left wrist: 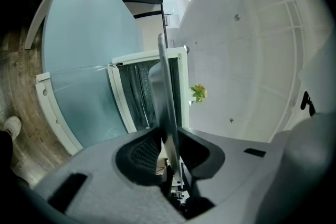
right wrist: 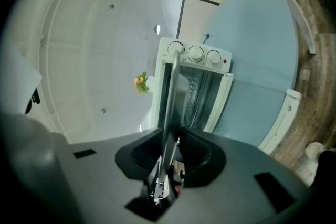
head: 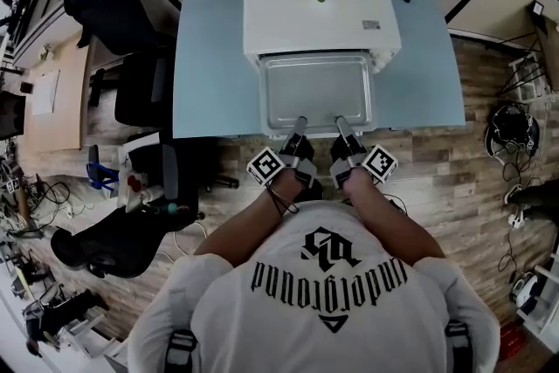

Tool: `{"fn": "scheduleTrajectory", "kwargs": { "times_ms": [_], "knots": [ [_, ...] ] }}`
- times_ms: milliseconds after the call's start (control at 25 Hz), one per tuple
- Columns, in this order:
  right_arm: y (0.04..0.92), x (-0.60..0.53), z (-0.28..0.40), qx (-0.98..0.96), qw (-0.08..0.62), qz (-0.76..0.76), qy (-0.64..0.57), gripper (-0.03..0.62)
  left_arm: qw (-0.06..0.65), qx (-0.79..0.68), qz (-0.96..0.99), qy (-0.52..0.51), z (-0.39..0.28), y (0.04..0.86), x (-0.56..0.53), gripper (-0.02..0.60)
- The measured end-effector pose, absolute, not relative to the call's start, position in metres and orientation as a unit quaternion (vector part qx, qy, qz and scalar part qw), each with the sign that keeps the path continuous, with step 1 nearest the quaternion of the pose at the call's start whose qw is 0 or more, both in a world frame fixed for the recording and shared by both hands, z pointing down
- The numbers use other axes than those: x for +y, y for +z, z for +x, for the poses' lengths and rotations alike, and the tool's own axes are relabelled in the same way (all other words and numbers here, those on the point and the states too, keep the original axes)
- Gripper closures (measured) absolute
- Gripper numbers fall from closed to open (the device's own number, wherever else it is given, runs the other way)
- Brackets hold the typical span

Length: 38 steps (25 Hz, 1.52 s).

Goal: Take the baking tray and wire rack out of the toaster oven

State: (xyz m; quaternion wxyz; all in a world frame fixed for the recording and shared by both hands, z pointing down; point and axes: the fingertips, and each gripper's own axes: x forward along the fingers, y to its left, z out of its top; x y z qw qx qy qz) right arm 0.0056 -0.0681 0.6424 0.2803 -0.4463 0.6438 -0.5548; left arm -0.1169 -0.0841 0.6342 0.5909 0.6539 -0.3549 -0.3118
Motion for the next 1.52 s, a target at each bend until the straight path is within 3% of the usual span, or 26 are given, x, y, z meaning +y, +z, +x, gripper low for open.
{"fn": "scheduleTrajectory", "kwargs": {
  "times_ms": [520,1520],
  "knots": [
    [0.616,-0.002,0.074,0.658,0.306,-0.439,-0.53,0.497,0.571,-0.343,0.679,-0.31,-0.049,0.61,-0.021,0.488],
    [0.59,0.166,0.3,0.579,0.408,-0.536,-0.46,0.493,0.597,-0.21,0.742,-0.221,0.193,0.587,0.105,0.488]
  ]
}}
